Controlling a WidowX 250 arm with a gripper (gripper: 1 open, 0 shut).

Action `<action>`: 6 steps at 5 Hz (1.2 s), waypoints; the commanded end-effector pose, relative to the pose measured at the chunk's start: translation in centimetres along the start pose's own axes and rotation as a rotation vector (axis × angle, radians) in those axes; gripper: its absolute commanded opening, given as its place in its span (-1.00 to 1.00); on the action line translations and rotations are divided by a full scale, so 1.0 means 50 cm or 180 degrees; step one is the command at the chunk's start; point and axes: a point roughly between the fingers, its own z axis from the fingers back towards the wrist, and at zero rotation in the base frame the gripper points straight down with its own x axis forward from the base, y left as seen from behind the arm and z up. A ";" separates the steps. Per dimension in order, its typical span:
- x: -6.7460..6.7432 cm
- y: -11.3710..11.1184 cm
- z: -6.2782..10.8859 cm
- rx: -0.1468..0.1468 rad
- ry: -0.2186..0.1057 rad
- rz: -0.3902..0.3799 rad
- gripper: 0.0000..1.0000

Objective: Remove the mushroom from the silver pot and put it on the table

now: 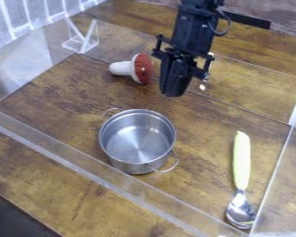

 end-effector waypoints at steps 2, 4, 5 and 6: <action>-0.045 0.014 0.115 0.0295 -0.0542 -0.0035 1.00; -0.044 0.029 0.125 0.0439 -0.0652 -0.0235 1.00; -0.043 0.034 0.128 0.0500 -0.0703 -0.0312 1.00; -0.039 0.040 0.126 0.0547 -0.0739 -0.0392 1.00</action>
